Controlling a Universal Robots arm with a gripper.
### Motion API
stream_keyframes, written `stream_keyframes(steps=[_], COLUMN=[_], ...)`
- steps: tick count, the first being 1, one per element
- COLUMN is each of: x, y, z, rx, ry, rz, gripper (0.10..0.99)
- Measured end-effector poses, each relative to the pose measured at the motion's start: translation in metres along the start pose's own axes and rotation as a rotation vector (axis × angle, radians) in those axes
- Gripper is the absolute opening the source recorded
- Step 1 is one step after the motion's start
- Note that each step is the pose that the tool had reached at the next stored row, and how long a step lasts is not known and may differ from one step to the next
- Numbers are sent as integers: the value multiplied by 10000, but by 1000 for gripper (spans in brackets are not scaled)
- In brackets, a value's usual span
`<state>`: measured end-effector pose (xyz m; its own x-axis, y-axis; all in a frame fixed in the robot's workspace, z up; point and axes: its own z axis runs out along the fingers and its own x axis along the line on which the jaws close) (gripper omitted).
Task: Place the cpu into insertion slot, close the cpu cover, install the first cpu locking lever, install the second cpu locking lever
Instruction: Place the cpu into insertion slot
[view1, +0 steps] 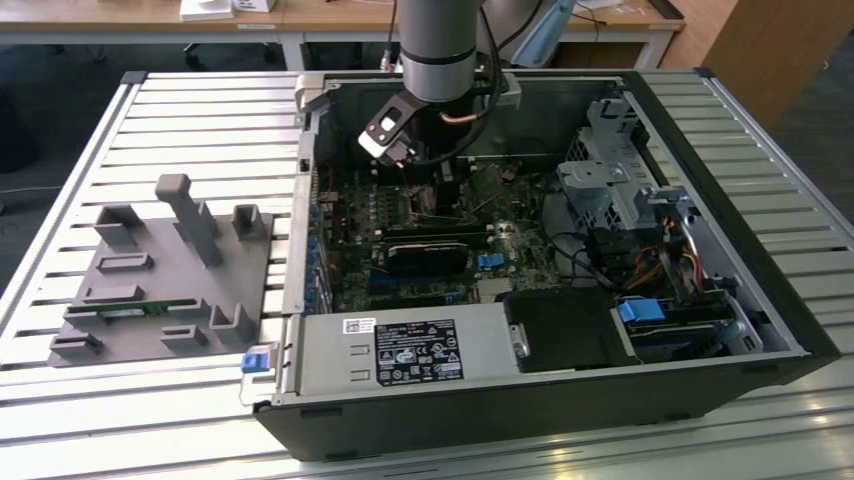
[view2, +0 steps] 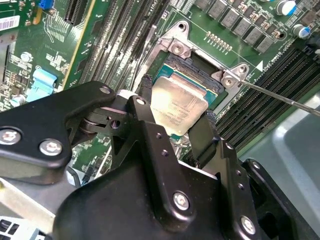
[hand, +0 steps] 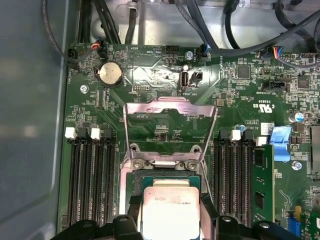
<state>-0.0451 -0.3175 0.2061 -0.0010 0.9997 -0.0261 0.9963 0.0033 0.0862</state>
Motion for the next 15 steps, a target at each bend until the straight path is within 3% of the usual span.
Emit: stream_keyframes(steps=[15], x=[21], y=[-8], z=[68], rx=[5], ry=[-8], rz=[50], gripper=[541])
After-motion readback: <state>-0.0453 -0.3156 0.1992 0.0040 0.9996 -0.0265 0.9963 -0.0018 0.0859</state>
